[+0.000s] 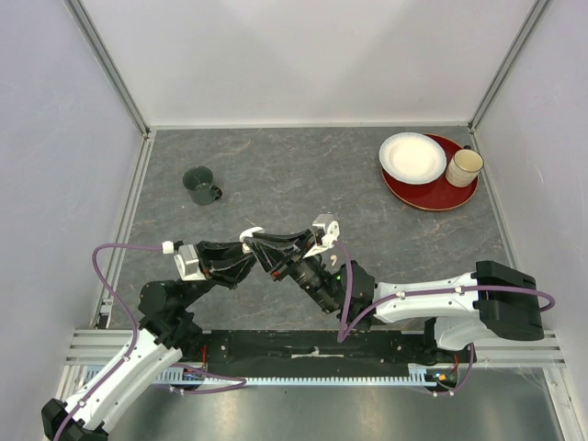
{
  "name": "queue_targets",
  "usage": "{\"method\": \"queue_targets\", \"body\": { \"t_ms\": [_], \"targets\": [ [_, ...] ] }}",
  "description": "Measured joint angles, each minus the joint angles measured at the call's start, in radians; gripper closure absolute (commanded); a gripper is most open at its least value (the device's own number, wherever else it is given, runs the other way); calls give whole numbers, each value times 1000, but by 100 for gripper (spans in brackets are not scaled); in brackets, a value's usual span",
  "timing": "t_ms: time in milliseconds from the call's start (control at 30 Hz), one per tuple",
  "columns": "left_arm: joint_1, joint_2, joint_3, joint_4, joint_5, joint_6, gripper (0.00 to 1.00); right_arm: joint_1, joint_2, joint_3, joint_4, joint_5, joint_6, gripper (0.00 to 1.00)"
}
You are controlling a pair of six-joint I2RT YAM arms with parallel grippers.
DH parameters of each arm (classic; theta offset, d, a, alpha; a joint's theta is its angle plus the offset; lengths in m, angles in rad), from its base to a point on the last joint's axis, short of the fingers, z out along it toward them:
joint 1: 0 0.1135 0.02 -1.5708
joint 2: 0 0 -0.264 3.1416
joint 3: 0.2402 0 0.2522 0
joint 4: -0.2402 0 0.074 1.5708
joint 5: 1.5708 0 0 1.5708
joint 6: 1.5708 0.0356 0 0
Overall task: Insert the wireless bluetooth earbuds into the charging case
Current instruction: Place the earbud in the charging case.
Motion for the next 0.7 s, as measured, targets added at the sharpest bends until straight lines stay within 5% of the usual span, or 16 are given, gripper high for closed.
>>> {"method": "queue_targets", "body": {
  "t_ms": [700],
  "targets": [
    [0, 0, -13, 24, -26, 0, 98, 35, 37, 42, -5, 58, -94, 100]
  ]
}}
